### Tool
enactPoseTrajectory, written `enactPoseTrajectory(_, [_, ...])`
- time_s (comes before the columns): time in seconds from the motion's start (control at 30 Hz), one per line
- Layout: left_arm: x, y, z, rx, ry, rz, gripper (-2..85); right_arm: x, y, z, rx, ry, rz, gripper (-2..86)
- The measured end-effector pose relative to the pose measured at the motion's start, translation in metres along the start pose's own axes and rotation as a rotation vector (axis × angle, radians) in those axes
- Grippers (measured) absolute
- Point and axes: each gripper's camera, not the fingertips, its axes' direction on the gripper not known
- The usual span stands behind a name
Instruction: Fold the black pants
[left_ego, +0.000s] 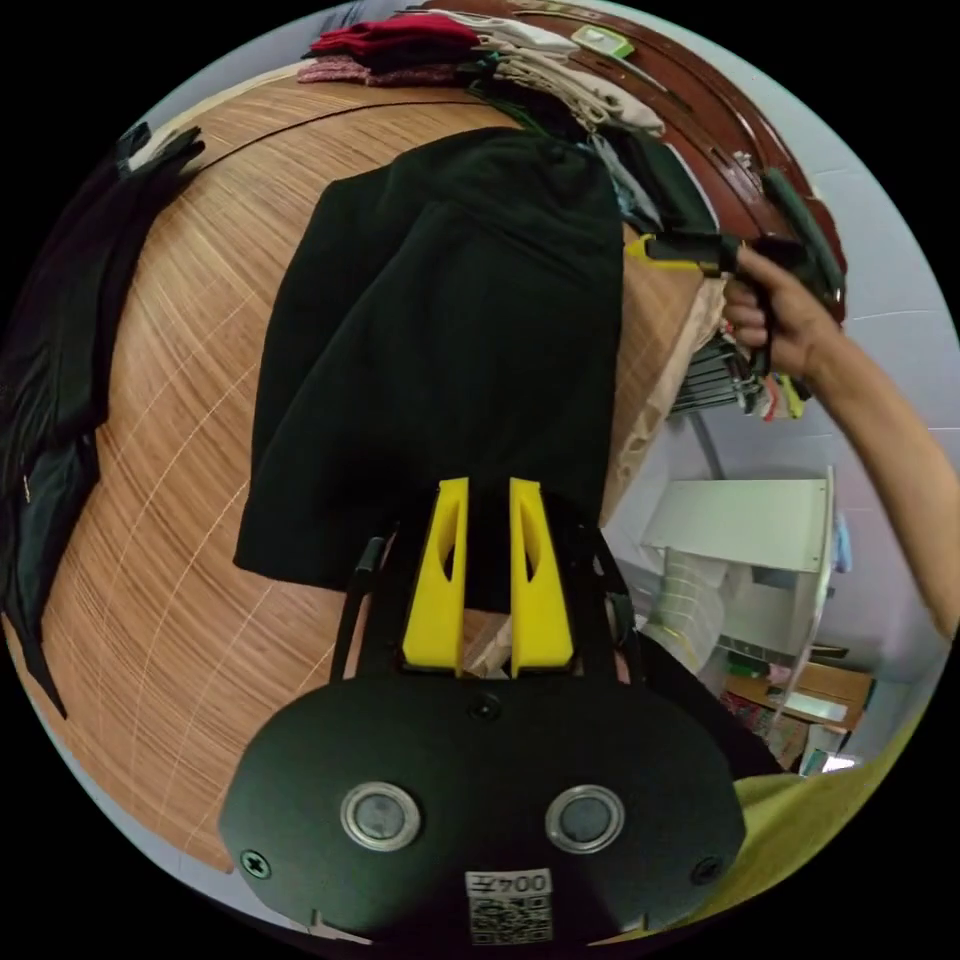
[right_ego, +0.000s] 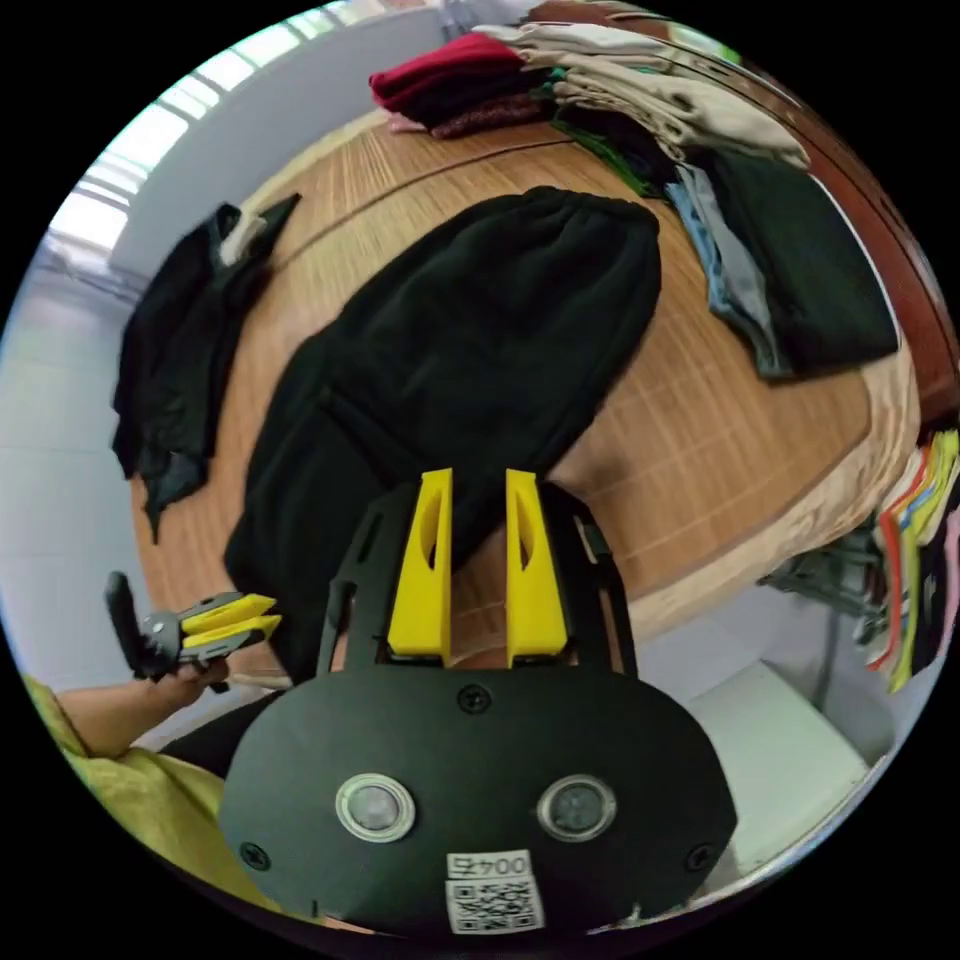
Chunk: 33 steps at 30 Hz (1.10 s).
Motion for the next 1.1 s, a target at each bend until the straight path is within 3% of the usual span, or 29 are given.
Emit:
enactPoseTrajectory(0.17, [-0.032,0.041,-0.046,0.078,-0.161,0.148,2.2,-0.006,0.127,0.018,0.059,-0.427,0.169,13.3])
enactPoseTrajectory(0.27, [-0.052,0.043,-0.042,0.045,-0.215,0.139,1.8,-0.024,0.187,0.052,0.001,-0.515,0.259,15.6])
enactPoseTrajectory(0.43, [-0.063,0.034,-0.003,-0.088,-0.280,0.195,2.2,-0.046,0.230,0.079,-0.037,-0.467,0.294,16.8])
enactPoseTrajectory(0.6, [-0.043,0.051,-0.021,-0.021,-0.269,0.270,4.2,-0.059,0.238,0.095,-0.054,-0.491,0.303,17.9])
enactPoseTrajectory(0.97, [0.085,0.149,0.016,0.000,-0.473,1.143,14.8,-0.069,0.258,0.149,-0.149,-0.756,0.614,12.5])
enactPoseTrajectory(1.1, [0.100,0.162,0.051,-0.059,-0.636,1.312,16.6,-0.081,0.264,0.154,-0.182,-0.786,0.620,9.7])
